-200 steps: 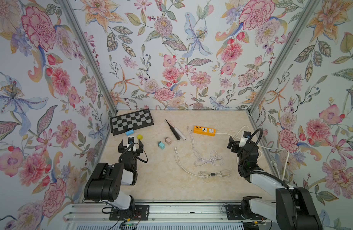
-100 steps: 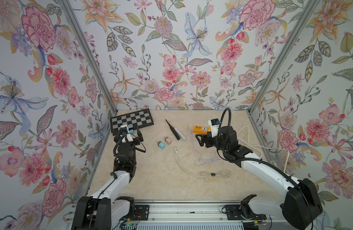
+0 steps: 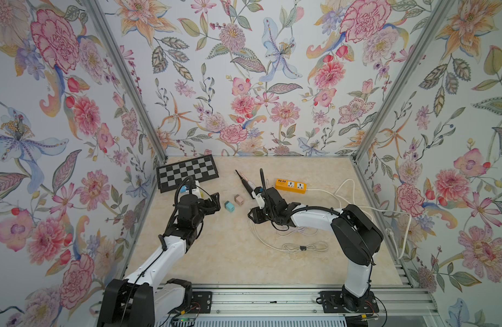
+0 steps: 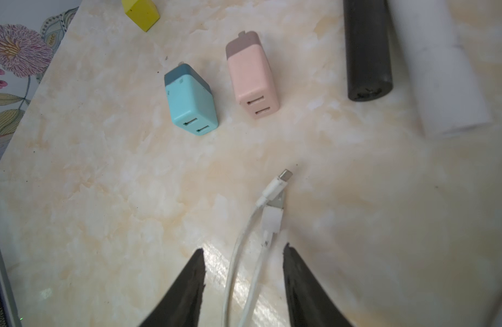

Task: Charge the electric toothbrush
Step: Pick up the charging cable from the center of the board.

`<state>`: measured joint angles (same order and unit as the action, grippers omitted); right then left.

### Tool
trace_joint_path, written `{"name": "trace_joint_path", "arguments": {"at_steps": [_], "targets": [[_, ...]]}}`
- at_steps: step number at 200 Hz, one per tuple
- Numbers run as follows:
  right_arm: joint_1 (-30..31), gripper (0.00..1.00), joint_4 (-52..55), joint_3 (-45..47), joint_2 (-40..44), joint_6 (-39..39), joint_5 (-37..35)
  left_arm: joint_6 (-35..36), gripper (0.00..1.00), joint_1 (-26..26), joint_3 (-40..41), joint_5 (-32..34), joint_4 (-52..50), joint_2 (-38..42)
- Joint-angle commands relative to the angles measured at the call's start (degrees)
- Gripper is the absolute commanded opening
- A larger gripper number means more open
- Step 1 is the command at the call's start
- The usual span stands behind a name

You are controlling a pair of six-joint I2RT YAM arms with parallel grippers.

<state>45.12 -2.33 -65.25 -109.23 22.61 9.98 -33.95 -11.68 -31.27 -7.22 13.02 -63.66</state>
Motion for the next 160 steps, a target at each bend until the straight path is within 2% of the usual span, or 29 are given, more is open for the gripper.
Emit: {"name": "trace_joint_path", "arguments": {"at_steps": [1, 67, 97, 127, 160], "targets": [[1.1, 0.42, -1.4, 1.6, -0.8, 2.4, -0.7, -0.5, 0.87, -0.6, 0.9, -1.6, -2.8, 0.2], [2.4, 0.24, -1.9, 2.6, -3.7, 3.9, -2.7, -2.8, 0.82, -0.7, 0.5, -4.3, -0.4, -2.5], [2.6, 0.17, -0.9, 3.0, -3.9, 4.2, -7.5, -4.0, 0.8, -0.7, 0.0, -5.5, -0.7, -2.4], [2.1, 0.02, -0.9, 4.0, -0.5, 3.1, -9.3, -6.5, 0.79, -0.7, -1.5, -8.4, -1.7, -1.6], [0.4, 0.01, -0.9, 4.7, 6.2, 1.5, -7.8, -10.8, 0.8, -0.7, -3.4, -14.4, 0.7, -1.4]]}}
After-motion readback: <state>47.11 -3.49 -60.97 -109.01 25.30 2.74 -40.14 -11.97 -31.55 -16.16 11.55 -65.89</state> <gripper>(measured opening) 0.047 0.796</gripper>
